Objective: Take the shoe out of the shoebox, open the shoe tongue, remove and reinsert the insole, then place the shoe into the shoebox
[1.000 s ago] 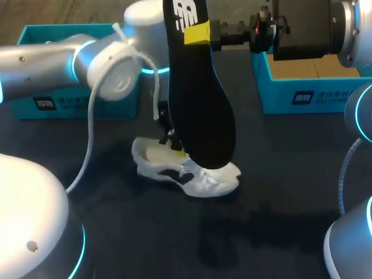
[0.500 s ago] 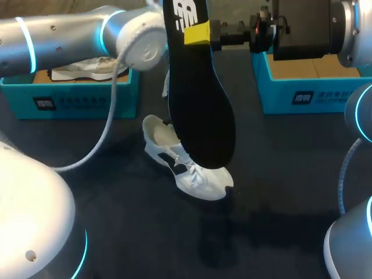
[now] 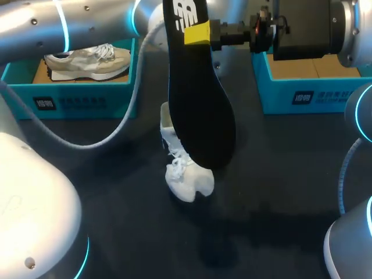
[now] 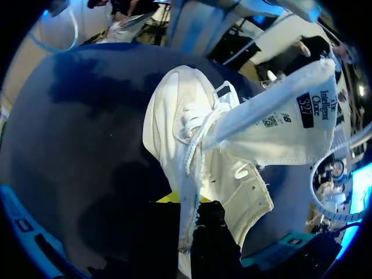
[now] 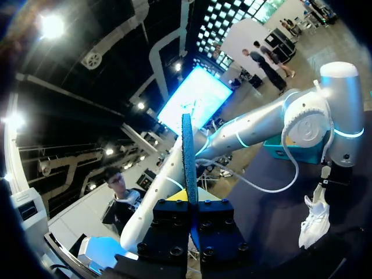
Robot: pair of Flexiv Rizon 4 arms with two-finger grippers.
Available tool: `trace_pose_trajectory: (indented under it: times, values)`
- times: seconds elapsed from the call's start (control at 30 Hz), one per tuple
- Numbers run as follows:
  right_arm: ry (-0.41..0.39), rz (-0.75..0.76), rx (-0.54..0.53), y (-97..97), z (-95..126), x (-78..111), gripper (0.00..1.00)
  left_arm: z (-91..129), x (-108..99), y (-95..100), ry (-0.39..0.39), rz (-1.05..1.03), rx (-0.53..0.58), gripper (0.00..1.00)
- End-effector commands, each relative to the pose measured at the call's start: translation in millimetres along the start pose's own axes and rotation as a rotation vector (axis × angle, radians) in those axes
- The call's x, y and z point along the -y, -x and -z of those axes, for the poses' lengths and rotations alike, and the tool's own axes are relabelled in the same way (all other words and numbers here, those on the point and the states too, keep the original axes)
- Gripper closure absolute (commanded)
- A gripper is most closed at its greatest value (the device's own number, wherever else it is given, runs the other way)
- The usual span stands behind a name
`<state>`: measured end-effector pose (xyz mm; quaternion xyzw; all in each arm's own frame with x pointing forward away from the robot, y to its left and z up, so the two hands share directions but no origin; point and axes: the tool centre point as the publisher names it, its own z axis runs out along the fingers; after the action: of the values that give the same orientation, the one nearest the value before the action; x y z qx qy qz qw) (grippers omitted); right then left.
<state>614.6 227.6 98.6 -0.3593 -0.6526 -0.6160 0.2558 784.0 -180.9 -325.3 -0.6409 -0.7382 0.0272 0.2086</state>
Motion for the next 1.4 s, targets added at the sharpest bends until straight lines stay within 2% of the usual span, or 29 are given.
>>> trace_pose_trajectory:
  times: [0.03, 0.33, 0.97, 1.4]
  values:
    - [0.001, -0.002, 0.001, 0.2, -4, -0.4, 1.0, 4, -2, 2.6, -0.002, -0.005, -0.068, 1.0]
    - [0.001, -0.002, 0.001, 0.2, -4, -0.4, 1.0, -4, 0, 7.3, 0.01, 0.07, 0.019, 1.0]
    - [0.001, -0.002, 0.001, 0.2, -4, -0.4, 1.0, -31, 19, 28.4, 0.037, -0.044, -0.06, 1.0]
    - [0.001, -0.002, 0.001, 0.2, -4, -0.4, 1.0, -49, 15, 38.0, 0.042, -0.066, -0.103, 1.0]
